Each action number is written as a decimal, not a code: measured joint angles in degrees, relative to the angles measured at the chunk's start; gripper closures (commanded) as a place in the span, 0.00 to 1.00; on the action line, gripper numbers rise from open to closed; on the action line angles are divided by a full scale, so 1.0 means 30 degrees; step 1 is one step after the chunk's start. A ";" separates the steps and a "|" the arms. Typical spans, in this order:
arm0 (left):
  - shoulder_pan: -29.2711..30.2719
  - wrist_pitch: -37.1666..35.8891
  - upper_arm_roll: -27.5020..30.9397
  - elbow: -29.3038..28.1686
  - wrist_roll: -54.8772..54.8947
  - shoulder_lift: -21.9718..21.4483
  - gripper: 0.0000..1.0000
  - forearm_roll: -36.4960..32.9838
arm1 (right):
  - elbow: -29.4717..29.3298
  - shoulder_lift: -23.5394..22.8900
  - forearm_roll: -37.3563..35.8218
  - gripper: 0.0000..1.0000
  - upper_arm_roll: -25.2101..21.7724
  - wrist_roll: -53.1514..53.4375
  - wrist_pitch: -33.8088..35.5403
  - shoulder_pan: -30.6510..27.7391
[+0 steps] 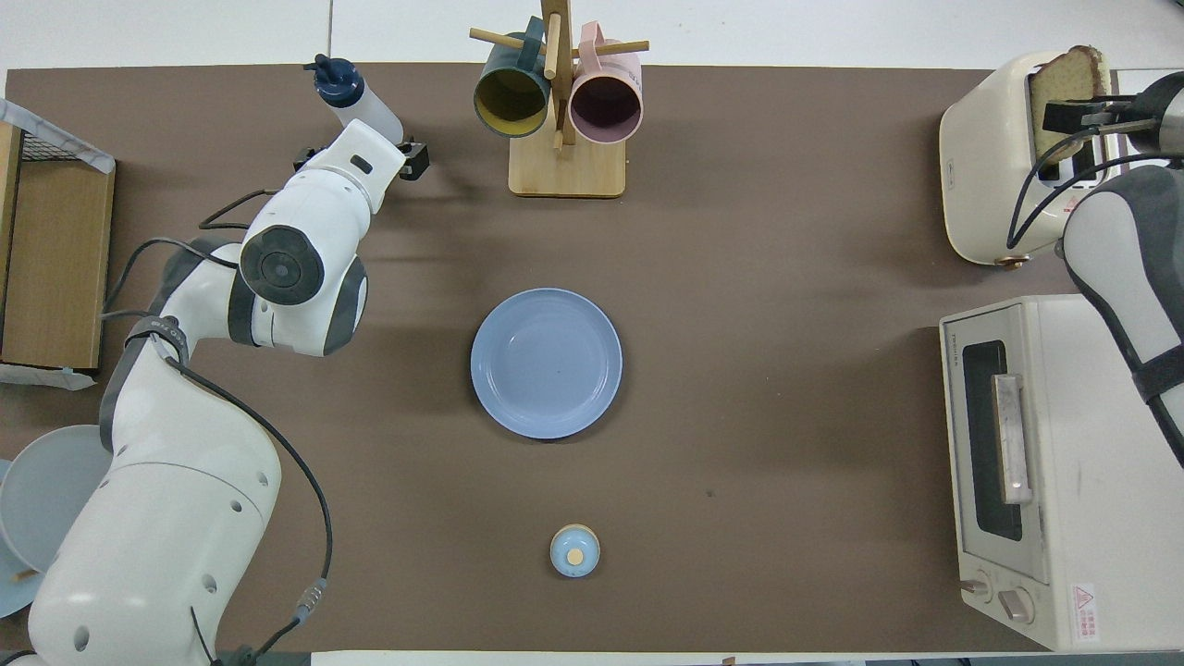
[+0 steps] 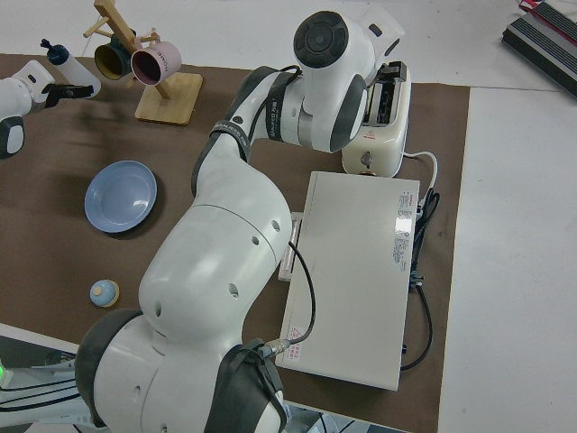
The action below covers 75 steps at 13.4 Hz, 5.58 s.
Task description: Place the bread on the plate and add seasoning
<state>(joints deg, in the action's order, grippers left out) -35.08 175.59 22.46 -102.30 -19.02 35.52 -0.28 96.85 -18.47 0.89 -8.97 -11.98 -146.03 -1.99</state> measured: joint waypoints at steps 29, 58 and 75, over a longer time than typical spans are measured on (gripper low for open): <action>0.2007 -0.1596 -0.0816 0.4485 -0.1443 0.2694 1.00 -0.0013 | 0.3157 0.1273 0.0508 1.00 0.0689 1.6343 -0.0828 1.5602; 0.1981 -2.0695 -0.5789 -0.8439 2.5171 -1.7237 1.00 0.0730 | 0.5234 0.3948 0.0623 0.00 0.0580 1.7602 0.0276 1.4119; 0.1978 -2.0005 -0.5788 -0.8839 2.5314 -1.7549 1.00 0.2153 | -0.0720 0.3708 0.4479 0.50 0.3233 1.9249 0.4843 1.5616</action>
<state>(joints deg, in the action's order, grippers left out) -29.15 115.57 5.09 -128.81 56.92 -17.12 6.18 94.69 -7.34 14.33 0.73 45.77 -131.50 44.85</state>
